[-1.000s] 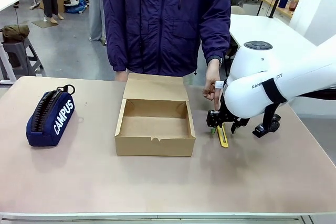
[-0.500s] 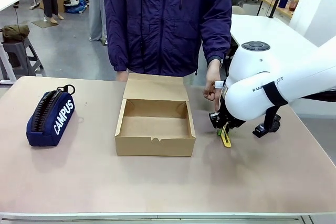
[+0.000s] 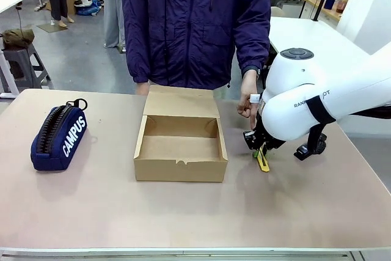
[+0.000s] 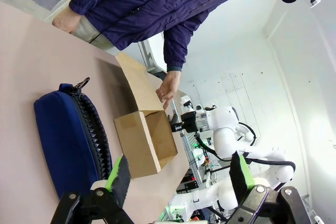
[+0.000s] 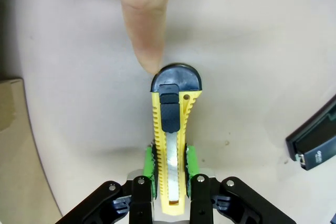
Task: Pack the item into the box.
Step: Pick up the item indicated by the person and place it inside the Mailer Box.
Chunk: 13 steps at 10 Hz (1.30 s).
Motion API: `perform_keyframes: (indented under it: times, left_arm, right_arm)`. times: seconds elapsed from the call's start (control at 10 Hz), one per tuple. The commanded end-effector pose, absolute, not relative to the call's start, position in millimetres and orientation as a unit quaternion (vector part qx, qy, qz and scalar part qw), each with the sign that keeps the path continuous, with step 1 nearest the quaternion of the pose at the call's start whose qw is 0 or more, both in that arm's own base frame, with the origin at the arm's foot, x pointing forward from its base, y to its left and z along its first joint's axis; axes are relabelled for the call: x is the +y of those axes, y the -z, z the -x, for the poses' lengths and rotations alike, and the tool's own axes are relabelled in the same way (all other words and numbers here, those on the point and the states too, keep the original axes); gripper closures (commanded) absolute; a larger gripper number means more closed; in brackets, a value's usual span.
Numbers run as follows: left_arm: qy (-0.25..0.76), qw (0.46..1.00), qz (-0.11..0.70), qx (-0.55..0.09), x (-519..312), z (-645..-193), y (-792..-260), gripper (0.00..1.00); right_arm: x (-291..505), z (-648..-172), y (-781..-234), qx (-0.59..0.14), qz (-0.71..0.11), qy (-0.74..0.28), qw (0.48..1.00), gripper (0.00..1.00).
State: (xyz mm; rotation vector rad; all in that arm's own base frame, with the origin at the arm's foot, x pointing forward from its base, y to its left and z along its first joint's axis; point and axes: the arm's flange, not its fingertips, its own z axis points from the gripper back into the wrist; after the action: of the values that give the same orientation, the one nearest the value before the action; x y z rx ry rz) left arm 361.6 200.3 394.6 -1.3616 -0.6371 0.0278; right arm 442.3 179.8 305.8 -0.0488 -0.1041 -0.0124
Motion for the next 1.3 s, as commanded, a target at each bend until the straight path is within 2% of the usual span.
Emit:
perform_keyframes:
  times: [0.0,0.1,0.2,0.5,0.6,0.8,1.0,1.2]
  left_arm:
    - [-0.008,0.726,0.622,-0.295,199.0,-360.4,-397.9,0.00]
    - [-0.008,0.726,0.622,-0.295,199.0,-360.4,-397.9,0.00]
    - [-0.008,0.726,0.622,-0.295,199.0,-360.4,-397.9,0.00]
    - [-0.008,0.726,0.622,-0.295,199.0,-360.4,-397.9,0.00]
    - [-0.008,0.726,0.622,-0.295,199.0,-360.4,-397.9,0.00]
    - [-0.008,0.726,0.622,-0.295,199.0,-360.4,-397.9,0.00]
    - [-0.008,0.726,0.622,-0.295,199.0,-360.4,-397.9,0.00]
    - [-0.008,0.726,0.622,-0.295,199.0,-360.4,-397.9,0.00]
  right_arm:
    - [155.9,-427.2,-335.4,-0.018,0.023,-0.025,0.999,1.00]
    - [143.8,-406.3,-364.9,0.016,-0.002,-0.050,0.999,1.00]
    - [141.8,-394.0,-383.2,0.015,-0.013,-0.068,0.997,1.00]
    - [171.3,-363.2,-432.4,0.003,-0.088,-0.223,0.971,1.00]
    - [190.3,-362.6,-440.2,-0.032,-0.140,-0.299,0.943,1.00]
    - [237.3,-377.0,-448.1,-0.093,-0.175,-0.412,0.889,1.00]
    - [291.4,-395.2,-458.5,-0.098,-0.170,-0.485,0.852,1.00]
    - [342.4,-418.3,-445.3,-0.092,-0.159,-0.529,0.828,1.00]
